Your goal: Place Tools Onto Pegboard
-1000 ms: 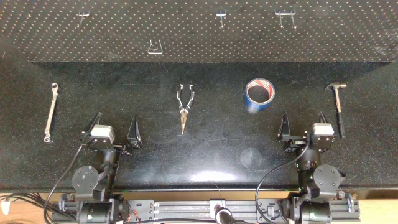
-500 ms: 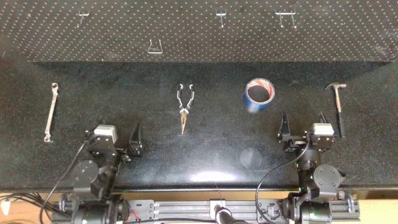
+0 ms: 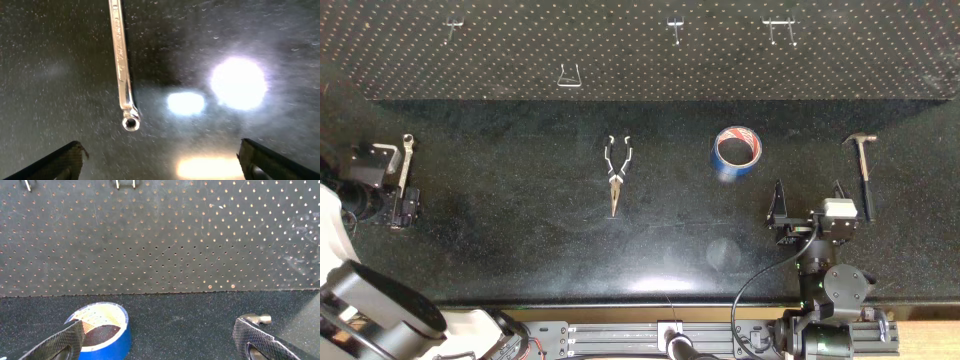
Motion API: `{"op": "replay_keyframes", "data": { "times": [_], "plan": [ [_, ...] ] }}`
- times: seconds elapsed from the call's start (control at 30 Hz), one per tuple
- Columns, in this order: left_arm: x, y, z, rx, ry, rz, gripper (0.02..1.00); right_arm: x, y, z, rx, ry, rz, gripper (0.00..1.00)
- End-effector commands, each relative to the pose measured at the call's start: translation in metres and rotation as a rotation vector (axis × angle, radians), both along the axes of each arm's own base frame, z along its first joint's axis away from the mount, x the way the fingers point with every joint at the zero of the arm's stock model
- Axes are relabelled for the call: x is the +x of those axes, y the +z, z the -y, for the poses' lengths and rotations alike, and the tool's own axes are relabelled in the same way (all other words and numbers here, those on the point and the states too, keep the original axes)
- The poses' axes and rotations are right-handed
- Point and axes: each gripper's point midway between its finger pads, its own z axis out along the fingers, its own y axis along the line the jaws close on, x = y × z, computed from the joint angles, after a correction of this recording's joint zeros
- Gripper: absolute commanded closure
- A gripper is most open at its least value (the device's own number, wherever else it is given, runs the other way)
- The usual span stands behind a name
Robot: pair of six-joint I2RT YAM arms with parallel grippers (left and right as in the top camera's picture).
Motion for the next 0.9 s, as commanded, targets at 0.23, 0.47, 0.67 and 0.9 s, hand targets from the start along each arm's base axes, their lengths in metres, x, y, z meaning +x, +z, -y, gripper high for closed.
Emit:
{"op": "replay_keyframes", "data": {
  "times": [0.23,0.47,0.67,0.9],
  "plan": [
    [0.025,-0.064,-0.021,-0.089,0.01,-0.049,0.018,0.0,-0.001,0.0,-0.001,-0.002,0.001,0.025],
    [0.036,-0.081,-0.025,-0.14,0.055,-0.057,0.047,0.0,-0.001,0.0,-0.001,-0.002,0.0,0.025],
    [0.034,-0.088,-0.023,-0.161,0.091,-0.075,0.989,0.0,-0.001,0.0,0.0,-0.002,0.0,0.025],
    [0.057,-0.024,0.006,-0.094,0.117,0.032,0.989,0.0,-0.001,0.0,-0.001,-0.002,0.0,0.025]
  ]
}}
